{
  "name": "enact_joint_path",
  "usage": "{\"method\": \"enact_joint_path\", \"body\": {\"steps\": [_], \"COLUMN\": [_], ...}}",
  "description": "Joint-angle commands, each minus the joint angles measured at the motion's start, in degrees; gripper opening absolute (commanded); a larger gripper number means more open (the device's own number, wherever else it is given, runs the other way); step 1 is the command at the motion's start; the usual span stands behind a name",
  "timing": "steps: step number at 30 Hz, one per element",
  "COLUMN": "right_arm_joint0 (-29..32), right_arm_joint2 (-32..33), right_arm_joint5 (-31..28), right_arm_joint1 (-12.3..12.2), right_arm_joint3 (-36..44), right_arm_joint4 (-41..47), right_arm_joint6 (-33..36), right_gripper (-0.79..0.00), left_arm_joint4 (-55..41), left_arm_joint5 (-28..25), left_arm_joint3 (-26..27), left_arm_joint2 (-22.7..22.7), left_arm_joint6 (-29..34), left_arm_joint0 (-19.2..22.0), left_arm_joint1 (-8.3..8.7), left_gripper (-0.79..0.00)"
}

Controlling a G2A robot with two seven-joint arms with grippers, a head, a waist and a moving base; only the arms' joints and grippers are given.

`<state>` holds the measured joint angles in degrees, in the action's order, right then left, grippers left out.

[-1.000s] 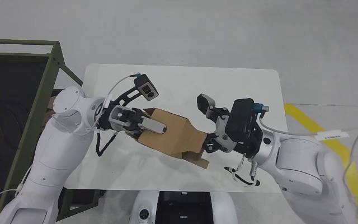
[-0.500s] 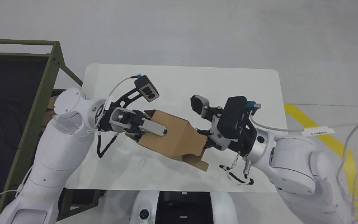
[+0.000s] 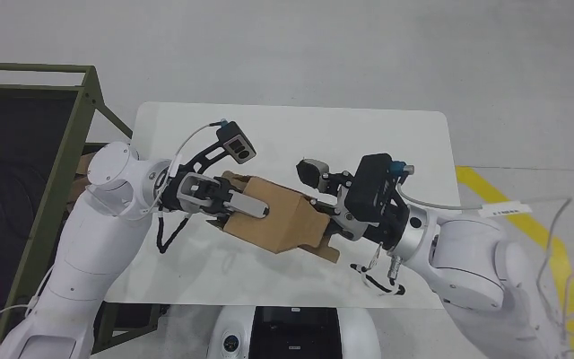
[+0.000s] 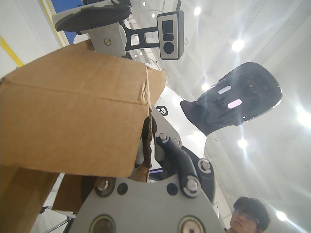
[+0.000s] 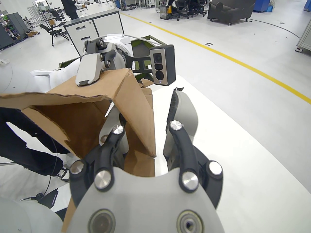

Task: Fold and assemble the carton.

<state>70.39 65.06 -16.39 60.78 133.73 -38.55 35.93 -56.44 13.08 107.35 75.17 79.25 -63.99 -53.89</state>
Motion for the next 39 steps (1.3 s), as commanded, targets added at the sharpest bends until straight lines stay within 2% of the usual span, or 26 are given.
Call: {"method": "enact_joint_path", "body": {"steps": [1, 4, 8, 12, 15, 21, 25, 26, 28, 29, 33, 39], "right_arm_joint0": [-0.10, -0.24, -0.52, -0.88, -1.12, -1.50, -1.68, -1.72, -1.72, -1.71, -1.27, 0.98], "right_arm_joint2": [0.01, -0.02, -0.18, -0.38, -0.51, -0.75, -0.84, -0.86, -0.87, -0.86, -0.08, 3.17], "right_arm_joint5": [-0.07, 0.00, 0.03, 0.10, 0.09, 0.21, 0.25, 0.25, 0.35, 0.42, 0.72, 0.63], "right_arm_joint1": [0.03, 0.08, 0.17, 0.26, 0.33, 0.45, 0.52, 0.54, 0.57, 0.58, 0.54, 0.18], "right_arm_joint3": [-0.10, -0.23, -0.43, -0.61, -0.69, -0.68, -0.73, -0.73, -0.74, -0.72, -0.43, 0.65], "right_arm_joint4": [0.07, 0.10, 0.10, 0.16, 0.20, 0.26, 0.36, 0.37, 0.39, 0.39, 0.47, 0.47], "right_arm_joint6": [0.06, -0.01, 0.01, 0.13, 0.07, 0.44, 0.58, 0.63, 0.63, 0.71, 0.74, 0.48], "right_gripper": [-0.505, -0.496, -0.520, -0.582, -0.560, -0.591, -0.570, -0.548, -0.400, -0.163, -0.065, -0.034], "left_arm_joint4": [0.00, -0.14, -0.20, -0.22, -0.34, -0.37, -0.41, -0.43, -0.43, -0.43, -0.48, -0.48], "left_arm_joint5": [0.00, -0.05, 0.11, 0.15, 0.14, 0.19, 0.38, 0.36, 0.36, 0.33, -0.22, -1.73], "left_arm_joint3": [-0.08, -0.26, -0.55, -0.79, -0.92, -1.00, -0.96, -0.97, -0.91, -0.86, -0.77, -0.36], "left_arm_joint2": [-0.06, -0.13, -0.14, -0.11, -0.09, -0.02, 0.04, 0.08, 0.10, 0.13, 0.28, 1.06], "left_arm_joint6": [0.00, 0.07, 0.20, 0.37, 0.51, 0.62, 0.61, 0.50, 0.45, 0.44, 0.03, -1.17], "left_arm_joint0": [0.09, 0.22, 0.44, 0.59, 0.65, 0.70, 0.67, 0.65, 0.59, 0.59, 0.52, 0.29], "left_arm_joint1": [-0.02, -0.06, -0.08, -0.09, -0.10, -0.12, -0.12, -0.12, -0.12, -0.13, -0.16, -0.21], "left_gripper": [-0.785, -0.785, -0.785, -0.785, -0.785, -0.785, -0.785, -0.785, -0.785, -0.785, -0.785, -0.785]}}
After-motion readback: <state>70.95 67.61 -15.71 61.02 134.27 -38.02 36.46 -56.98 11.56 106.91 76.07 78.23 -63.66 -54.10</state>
